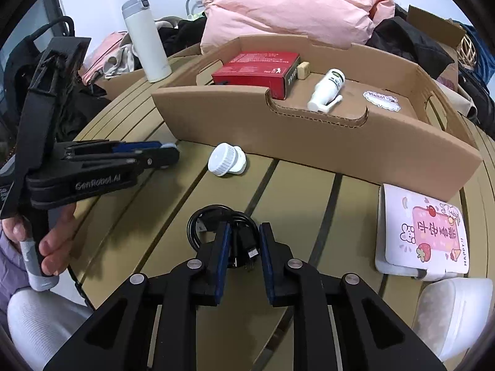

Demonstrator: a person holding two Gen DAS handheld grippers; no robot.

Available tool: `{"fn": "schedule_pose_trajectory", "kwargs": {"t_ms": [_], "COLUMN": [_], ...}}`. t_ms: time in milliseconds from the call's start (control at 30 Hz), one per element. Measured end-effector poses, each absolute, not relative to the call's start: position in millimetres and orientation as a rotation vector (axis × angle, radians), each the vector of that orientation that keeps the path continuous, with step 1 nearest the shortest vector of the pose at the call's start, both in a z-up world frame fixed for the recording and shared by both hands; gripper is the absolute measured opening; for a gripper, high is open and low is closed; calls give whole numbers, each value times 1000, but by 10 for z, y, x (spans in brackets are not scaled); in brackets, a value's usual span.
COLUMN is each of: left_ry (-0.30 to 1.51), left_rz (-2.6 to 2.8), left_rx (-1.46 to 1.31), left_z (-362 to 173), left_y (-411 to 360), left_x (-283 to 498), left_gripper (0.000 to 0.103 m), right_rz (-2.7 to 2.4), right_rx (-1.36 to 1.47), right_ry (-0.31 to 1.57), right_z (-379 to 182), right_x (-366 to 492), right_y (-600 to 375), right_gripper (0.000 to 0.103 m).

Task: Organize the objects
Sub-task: 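Grasp the black cable with the right gripper while the left gripper grasps a white lid, then drop the black cable into the tray with the right gripper while the left gripper drops the lid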

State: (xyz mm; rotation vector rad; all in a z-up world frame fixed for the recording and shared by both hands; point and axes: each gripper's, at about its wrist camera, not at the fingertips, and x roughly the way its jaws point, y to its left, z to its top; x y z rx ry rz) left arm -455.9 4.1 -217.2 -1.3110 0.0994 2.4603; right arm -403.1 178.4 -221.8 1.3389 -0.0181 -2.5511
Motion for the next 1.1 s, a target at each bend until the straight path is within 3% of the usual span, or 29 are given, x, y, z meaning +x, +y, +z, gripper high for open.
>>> {"fn": "schedule_pose_trajectory", "kwargs": {"t_ms": [100, 400, 667, 900, 1100], "left_ry": [135, -270, -281, -173, -274], "left_rz": [2545, 2691, 2665, 2540, 2441], "left_rx": [-1293, -1186, -1153, -1234, -1390], "left_z": [-1935, -1081, -804, -720, -938], "left_y": [-44, -677, -537, 114, 523], "left_x": [-4401, -3879, -3603, -4185, -5144], "left_gripper": [25, 25, 25, 26, 26], "right_rz": [-2556, -2604, -2653, -2722, -2718], "right_rx": [1326, 1318, 1163, 1026, 1131], "right_ry": [-49, -99, -250, -312, -495], "right_z": [-2192, -1988, -1496, -968, -961], "right_x": [-4018, -3772, -3450, -3738, -4524], "right_y": [1797, 1921, 2153, 2543, 3051], "right_gripper": [20, 20, 20, 20, 20]}}
